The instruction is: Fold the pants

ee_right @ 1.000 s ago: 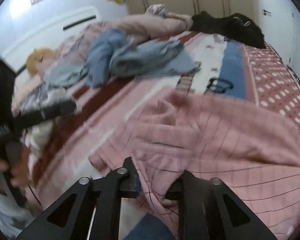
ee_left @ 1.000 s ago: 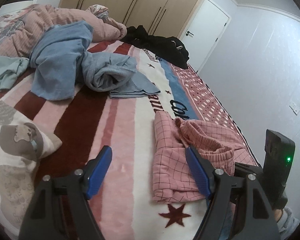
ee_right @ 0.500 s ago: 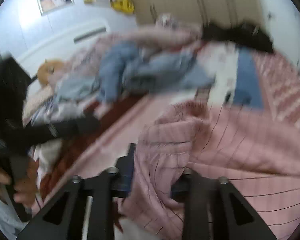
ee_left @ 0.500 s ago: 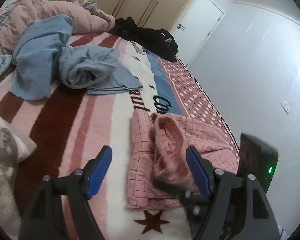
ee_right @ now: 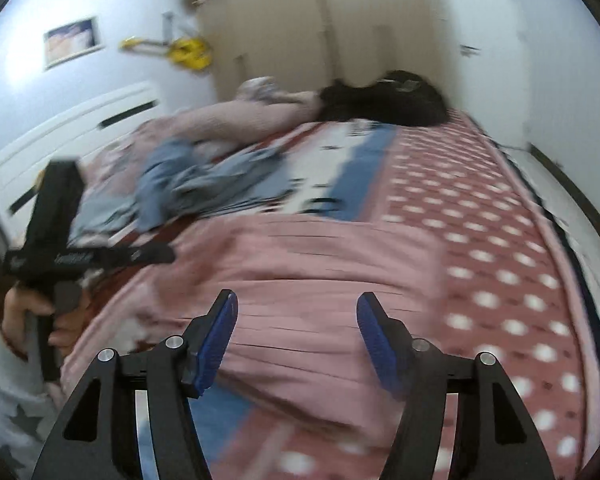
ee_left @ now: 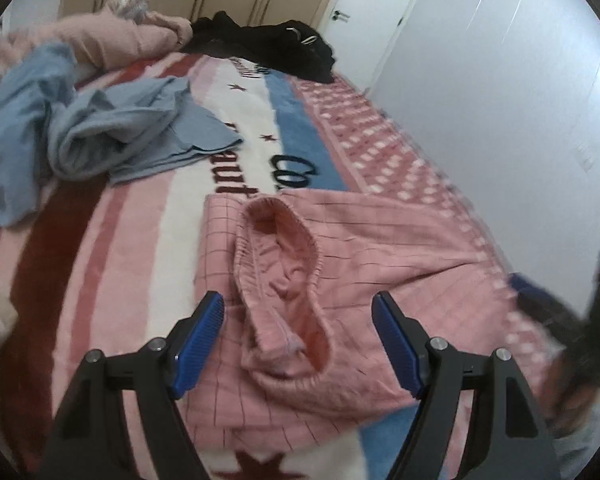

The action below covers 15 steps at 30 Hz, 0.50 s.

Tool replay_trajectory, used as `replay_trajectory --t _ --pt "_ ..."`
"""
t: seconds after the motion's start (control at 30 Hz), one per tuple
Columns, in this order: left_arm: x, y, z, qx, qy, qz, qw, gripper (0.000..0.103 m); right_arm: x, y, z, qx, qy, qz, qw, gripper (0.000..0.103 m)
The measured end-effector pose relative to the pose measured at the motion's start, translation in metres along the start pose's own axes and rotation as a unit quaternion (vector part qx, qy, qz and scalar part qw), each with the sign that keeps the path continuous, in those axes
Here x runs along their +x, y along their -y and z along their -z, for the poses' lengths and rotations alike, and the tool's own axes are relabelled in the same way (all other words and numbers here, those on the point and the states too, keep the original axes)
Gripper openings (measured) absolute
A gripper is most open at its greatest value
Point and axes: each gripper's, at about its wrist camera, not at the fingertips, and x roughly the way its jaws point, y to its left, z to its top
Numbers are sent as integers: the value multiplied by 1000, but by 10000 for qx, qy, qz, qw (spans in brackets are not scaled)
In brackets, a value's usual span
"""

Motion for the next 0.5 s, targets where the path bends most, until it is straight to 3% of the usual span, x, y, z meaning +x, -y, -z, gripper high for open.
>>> replay_trajectory --t 0.03,0.13,0.5 --pt "5 2 0 46 -19 -154 9999 70 -1 11 1 182 -6 25 9998 59" --pt "15 -2 4 162 -83 -596 9981 15 -2 41 8 643 -34 34 9979 59" --pt "1 -44 21 -201 57 -778 9967 12 24 39 29 528 -627 -226 9964 59"
